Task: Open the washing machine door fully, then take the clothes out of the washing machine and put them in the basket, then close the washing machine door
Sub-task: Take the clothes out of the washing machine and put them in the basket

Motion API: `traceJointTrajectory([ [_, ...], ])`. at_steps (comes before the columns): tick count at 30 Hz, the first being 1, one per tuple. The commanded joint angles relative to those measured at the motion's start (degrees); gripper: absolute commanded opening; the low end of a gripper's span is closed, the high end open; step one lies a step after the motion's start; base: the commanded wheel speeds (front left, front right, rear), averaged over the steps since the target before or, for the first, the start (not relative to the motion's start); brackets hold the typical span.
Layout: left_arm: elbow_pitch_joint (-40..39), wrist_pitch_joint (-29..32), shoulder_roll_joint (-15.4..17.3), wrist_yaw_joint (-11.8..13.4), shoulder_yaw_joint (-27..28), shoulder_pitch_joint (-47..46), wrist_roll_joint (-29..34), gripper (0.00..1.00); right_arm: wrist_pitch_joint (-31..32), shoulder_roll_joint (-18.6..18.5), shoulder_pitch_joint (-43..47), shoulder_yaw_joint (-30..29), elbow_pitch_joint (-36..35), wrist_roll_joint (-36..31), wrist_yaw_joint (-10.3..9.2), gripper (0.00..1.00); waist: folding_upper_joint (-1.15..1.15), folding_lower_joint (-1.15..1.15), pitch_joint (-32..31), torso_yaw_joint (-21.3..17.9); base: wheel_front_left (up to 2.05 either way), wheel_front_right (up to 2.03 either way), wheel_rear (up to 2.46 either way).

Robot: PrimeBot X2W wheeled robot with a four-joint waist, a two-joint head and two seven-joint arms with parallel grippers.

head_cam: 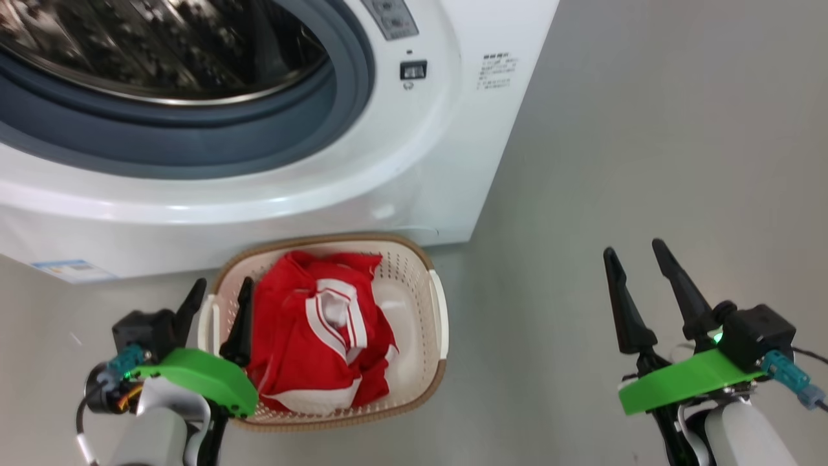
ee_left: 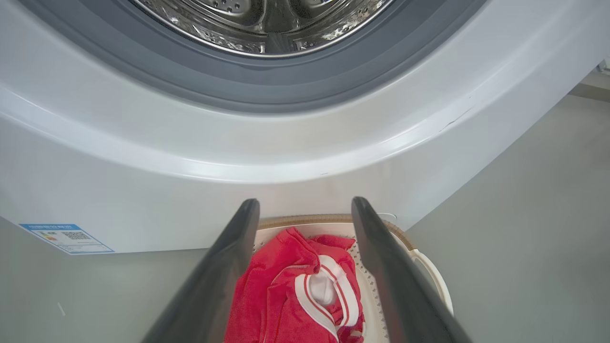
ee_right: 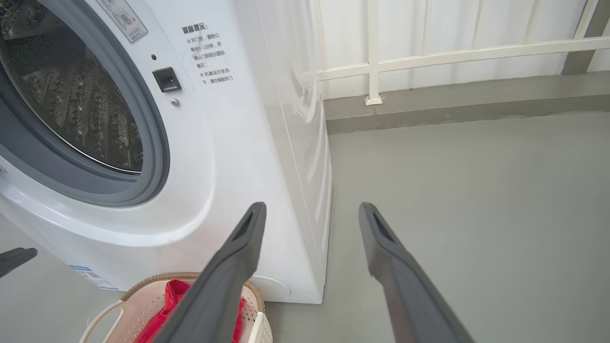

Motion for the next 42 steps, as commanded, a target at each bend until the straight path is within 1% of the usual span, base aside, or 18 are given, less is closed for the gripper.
traceJointTrajectory([
  [1, -2.7, -0.5, 1.1, -0.3, 2.5, 2.0, 1.3, 1.00, -0.4, -0.2, 1.1, 0.9, -1.0, -1.2, 0.28, 1.00, 0.00, 0.00, -3.0, 0.9, 0.00, 0.00, 0.00],
  [7, -8.1, -0.5, 0.5, -0.3, 5.2, 5.7, 3.1, 1.00, -0.4, -0.3, 2.8, 0.4, -0.8, -1.2, 0.28, 1.00, 0.00, 0.00, -6.0, 1.3, 0.00, 0.00, 0.00],
  [19, -19.3, -0.5, -0.6, -0.3, 8.5, 14.2, 7.2, 1.00, -0.4, -1.4, 7.3, -0.2, -0.8, -0.1, 0.28, 1.00, 0.00, 0.00, -12.0, 1.7, 0.00, 0.00, 0.00],
  [30, -26.2, -0.5, -1.1, -0.3, 11.3, 21.0, 9.4, 1.00, -0.4, -1.4, 10.5, -0.9, -1.4, 0.5, 0.28, 1.00, 0.00, 0.00, -14.6, 1.3, 0.00, 0.00, 0.00],
  [37, -30.4, -0.5, -1.4, -0.3, 14.1, 25.3, 9.8, 1.00, -0.4, -1.5, 12.5, -1.5, -2.4, 0.1, 0.28, 1.00, 0.00, 0.00, -15.1, 1.0, 0.00, 0.00, 0.00],
  [42, -31.6, -0.5, -1.9, -0.3, 14.7, 26.6, 10.1, 1.00, -0.4, -1.3, 13.0, -1.9, -2.9, 0.1, 0.28, 1.00, 0.00, 0.00, -14.8, 0.9, 0.00, 0.00, 0.00],
])
